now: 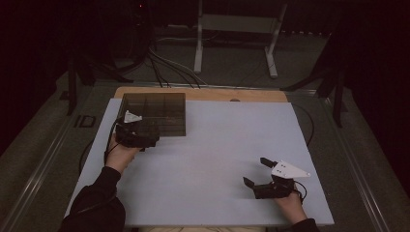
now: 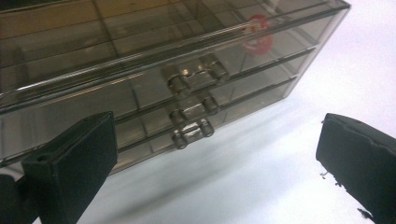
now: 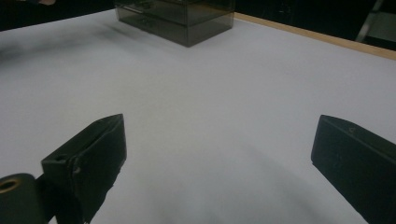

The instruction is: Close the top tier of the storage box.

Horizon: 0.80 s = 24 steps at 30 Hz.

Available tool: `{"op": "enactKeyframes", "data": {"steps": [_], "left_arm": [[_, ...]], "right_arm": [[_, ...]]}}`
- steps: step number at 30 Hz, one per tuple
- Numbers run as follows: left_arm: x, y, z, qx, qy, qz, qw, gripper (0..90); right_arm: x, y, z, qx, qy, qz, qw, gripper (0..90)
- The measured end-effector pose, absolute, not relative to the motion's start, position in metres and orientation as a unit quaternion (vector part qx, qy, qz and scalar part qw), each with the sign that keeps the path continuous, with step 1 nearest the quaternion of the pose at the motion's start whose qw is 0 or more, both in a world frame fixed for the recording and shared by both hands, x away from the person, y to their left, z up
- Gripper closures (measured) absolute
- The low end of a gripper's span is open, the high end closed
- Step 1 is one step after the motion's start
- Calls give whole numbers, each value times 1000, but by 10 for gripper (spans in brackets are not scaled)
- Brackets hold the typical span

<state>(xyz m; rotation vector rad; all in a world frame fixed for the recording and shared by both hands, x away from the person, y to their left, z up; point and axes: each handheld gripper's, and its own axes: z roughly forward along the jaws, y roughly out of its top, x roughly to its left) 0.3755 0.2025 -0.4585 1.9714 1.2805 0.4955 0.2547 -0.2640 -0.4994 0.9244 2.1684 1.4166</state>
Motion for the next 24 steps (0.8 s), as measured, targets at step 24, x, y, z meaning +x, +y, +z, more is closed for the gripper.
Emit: {"op": "enactKeyframes", "data": {"steps": [24], "left_arm": [[363, 199, -449, 789, 438, 184, 389, 0]], "right_arm": [[253, -262, -497, 324, 775, 506, 198, 31]]}}
